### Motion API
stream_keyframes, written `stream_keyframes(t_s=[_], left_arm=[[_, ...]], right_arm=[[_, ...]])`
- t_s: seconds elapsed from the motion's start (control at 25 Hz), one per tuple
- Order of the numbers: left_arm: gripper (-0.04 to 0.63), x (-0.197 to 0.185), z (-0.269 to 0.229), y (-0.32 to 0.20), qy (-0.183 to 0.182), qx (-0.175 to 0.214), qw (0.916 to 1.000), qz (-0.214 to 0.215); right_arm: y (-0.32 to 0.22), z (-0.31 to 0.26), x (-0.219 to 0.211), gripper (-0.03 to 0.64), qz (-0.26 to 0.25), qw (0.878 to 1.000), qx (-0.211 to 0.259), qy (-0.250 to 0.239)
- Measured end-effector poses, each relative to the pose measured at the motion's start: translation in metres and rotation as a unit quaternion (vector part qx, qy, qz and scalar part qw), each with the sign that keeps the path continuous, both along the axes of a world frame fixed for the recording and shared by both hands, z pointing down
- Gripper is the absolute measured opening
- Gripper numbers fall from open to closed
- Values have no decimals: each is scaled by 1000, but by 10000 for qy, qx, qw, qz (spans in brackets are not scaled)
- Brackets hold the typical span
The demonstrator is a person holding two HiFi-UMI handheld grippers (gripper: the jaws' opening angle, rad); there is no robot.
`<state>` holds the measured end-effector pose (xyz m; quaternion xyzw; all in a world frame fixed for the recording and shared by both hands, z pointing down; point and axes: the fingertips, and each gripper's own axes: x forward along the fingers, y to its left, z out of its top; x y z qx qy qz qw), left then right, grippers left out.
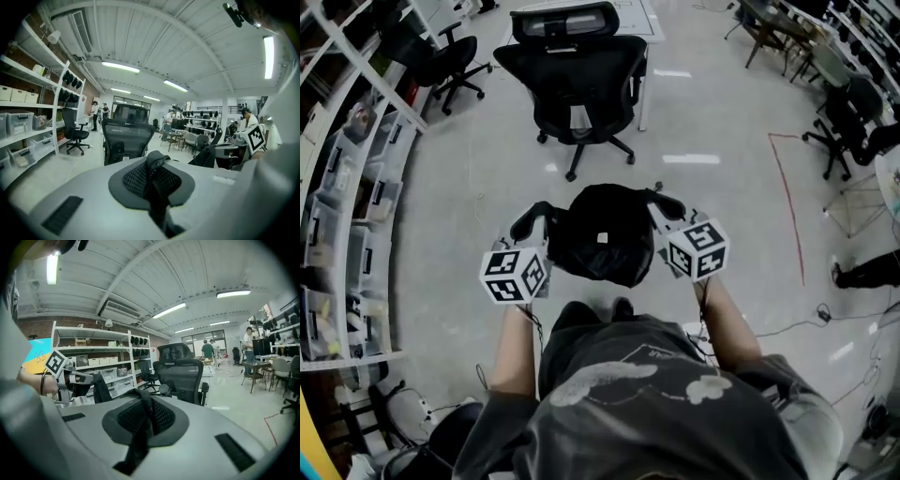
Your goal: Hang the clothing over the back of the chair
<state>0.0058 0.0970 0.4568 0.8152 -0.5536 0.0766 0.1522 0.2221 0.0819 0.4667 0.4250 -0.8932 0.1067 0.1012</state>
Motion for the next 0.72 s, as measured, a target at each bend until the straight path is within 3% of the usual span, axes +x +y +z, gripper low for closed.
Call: stream_keyframes(t_s=[0.4, 0.72], left_arm=[[3, -23, -4, -32, 96, 70, 9997, -224], [3, -49, -3, -111, 326, 132, 9993, -153]], right_arm=[[-46, -3, -25, -3, -239, 9996, 21, -180], [-116, -7, -54, -3, -204, 9998, 20, -37]])
